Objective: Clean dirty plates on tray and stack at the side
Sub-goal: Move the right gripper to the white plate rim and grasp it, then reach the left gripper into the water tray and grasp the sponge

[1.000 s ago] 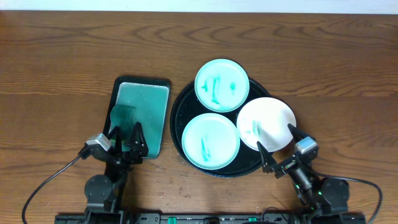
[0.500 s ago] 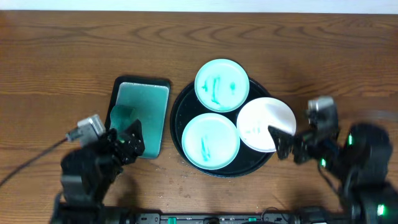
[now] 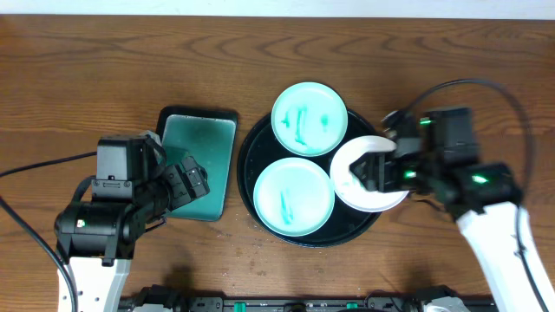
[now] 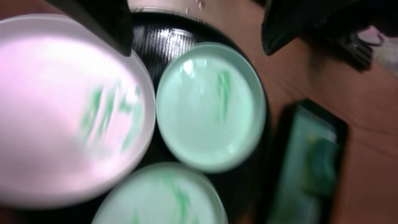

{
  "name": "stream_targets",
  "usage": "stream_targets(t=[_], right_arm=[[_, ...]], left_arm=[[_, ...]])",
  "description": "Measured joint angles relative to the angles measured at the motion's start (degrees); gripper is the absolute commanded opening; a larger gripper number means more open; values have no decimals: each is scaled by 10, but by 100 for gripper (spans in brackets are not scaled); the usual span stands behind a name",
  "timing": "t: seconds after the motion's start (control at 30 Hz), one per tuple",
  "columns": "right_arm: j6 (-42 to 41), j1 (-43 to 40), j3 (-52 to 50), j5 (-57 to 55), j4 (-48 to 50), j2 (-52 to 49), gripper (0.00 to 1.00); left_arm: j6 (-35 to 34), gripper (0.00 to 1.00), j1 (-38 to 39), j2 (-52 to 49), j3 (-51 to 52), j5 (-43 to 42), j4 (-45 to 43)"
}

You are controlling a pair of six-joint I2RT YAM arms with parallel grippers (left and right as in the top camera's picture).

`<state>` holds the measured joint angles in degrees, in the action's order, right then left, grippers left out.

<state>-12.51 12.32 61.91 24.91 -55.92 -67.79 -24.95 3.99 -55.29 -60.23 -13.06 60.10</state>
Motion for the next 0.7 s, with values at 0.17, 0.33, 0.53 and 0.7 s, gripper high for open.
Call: stream_targets(t=[0.17, 0.33, 0.53, 0.7], right_arm=[[-72, 86, -91, -36, 48, -73, 45], [-145, 138, -129, -76, 115, -133, 37], [-197, 176, -129, -118, 177, -218, 25], [-249, 185, -129, -138, 200, -266, 20]], left_arm=[[10, 98, 0, -2, 0, 0, 3], [39, 98, 0, 1, 0, 1, 14], [45, 98, 0, 4, 0, 18, 8], [56, 98, 0, 4, 0, 32, 8]])
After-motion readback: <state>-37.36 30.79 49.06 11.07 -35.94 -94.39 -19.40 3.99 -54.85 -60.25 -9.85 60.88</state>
